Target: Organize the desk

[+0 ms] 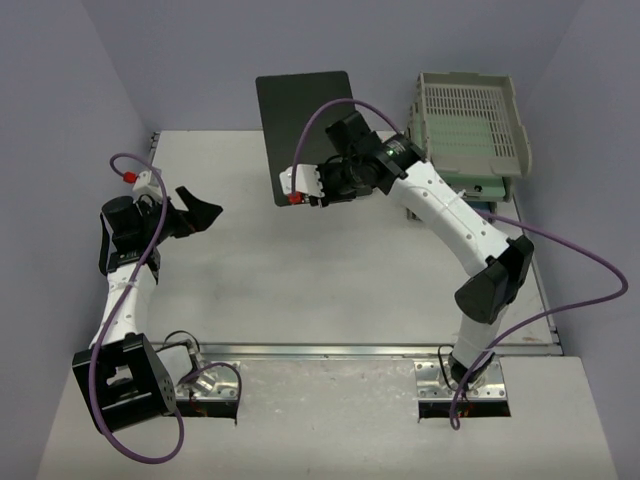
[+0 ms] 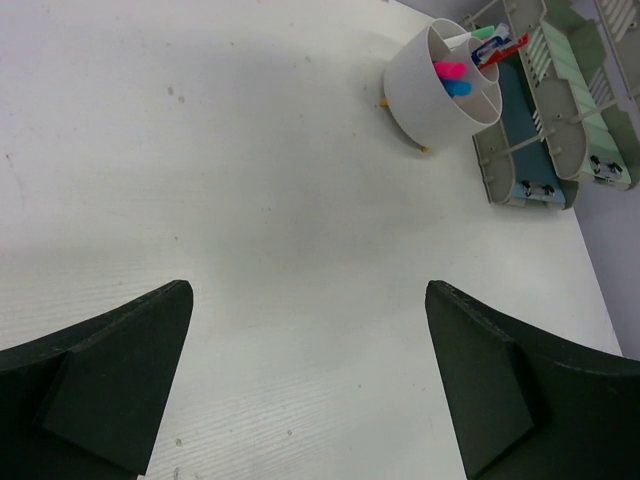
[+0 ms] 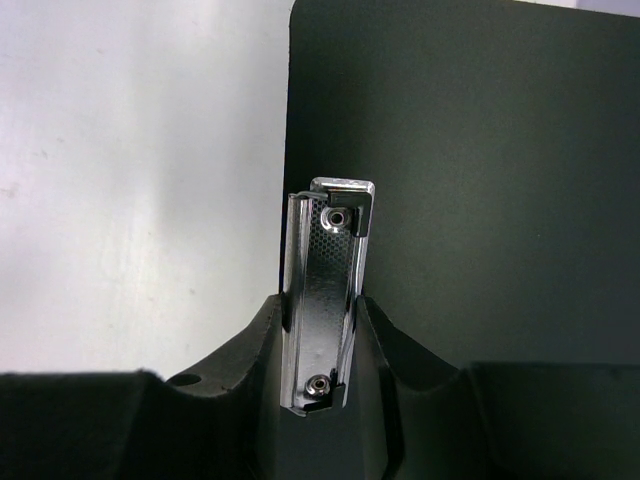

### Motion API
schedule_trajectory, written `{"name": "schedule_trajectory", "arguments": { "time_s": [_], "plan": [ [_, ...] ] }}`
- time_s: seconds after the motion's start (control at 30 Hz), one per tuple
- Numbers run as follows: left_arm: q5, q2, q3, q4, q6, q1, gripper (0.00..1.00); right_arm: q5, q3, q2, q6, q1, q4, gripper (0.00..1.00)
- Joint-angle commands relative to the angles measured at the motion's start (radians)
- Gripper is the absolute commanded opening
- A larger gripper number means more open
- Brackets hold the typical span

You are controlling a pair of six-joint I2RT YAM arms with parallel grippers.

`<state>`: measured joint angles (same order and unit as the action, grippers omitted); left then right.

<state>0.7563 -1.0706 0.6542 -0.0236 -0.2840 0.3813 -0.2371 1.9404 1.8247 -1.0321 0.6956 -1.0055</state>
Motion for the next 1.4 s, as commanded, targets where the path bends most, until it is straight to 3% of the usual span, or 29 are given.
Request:
{"name": "schedule_trajectory", "arguments": {
  "time_s": [0.0,0.53,0.9,1.37],
  "plan": [
    [0.028,0.012,0.02,-0.005,0.031,0.016,1.0,-0.023,0.109,0.01,-0.08,-0.073,-0.084,0.0],
    [0.04,0.02,0.002,0.011,0.058,0.015,1.0,-0.109,0.089,-0.094,-0.271,-0.451,-0.152,0.0],
    [0.043,0.024,-0.008,0.004,0.051,0.016,1.0,-0.189,0.121,-0.059,-0.451,-0.729,-0.214,0.0],
    [0.04,0.03,-0.029,-0.03,0.04,0.016,1.0,-0.201,0.147,-0.022,-0.653,-0.906,-0.309,0.0]
  ]
}}
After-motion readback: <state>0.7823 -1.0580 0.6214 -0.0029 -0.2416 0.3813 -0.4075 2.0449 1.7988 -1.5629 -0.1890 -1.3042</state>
